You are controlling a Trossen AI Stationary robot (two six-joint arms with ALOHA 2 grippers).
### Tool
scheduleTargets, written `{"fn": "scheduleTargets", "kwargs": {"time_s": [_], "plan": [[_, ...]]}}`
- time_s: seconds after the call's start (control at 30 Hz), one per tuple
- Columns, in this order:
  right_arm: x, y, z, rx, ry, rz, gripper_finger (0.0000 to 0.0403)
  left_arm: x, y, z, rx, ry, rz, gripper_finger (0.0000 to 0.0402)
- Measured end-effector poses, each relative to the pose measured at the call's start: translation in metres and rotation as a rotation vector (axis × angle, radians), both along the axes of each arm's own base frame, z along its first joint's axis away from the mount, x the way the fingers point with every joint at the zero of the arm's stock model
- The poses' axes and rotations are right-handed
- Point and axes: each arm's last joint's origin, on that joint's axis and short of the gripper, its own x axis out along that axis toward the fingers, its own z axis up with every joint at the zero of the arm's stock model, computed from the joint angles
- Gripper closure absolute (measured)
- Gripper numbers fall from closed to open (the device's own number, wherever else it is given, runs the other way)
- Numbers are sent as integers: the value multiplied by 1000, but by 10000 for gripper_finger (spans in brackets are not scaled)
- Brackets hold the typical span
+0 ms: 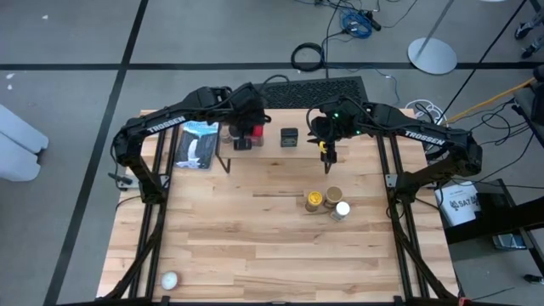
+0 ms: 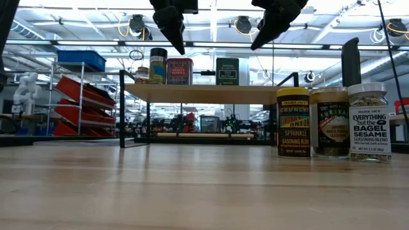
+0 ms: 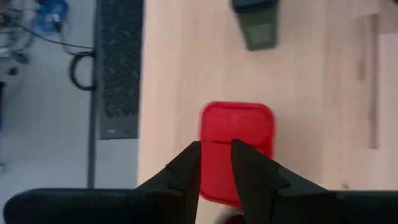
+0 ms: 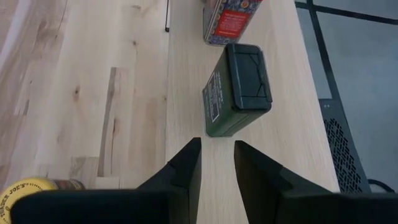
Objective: Shelf spices
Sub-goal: Adjust the black seasoning can on the shelf
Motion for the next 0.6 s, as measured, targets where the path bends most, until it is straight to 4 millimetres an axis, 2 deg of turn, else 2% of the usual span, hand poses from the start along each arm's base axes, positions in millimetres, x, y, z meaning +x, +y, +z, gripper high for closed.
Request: {"fn": "scheduleTargets", "kwargs": {"time_s": [0.2, 0.4, 0.6], "plan": [[1, -1, -6, -1, -7, -3, 321, 2, -2, 8, 71, -56, 22, 304], [-1, -16, -31, -13, 5, -41, 301, -12, -28, 37, 55, -221, 58, 304], [-2, -30, -35, 42, -84, -35, 254, -37, -58, 68, -30, -409, 120, 304]]}}
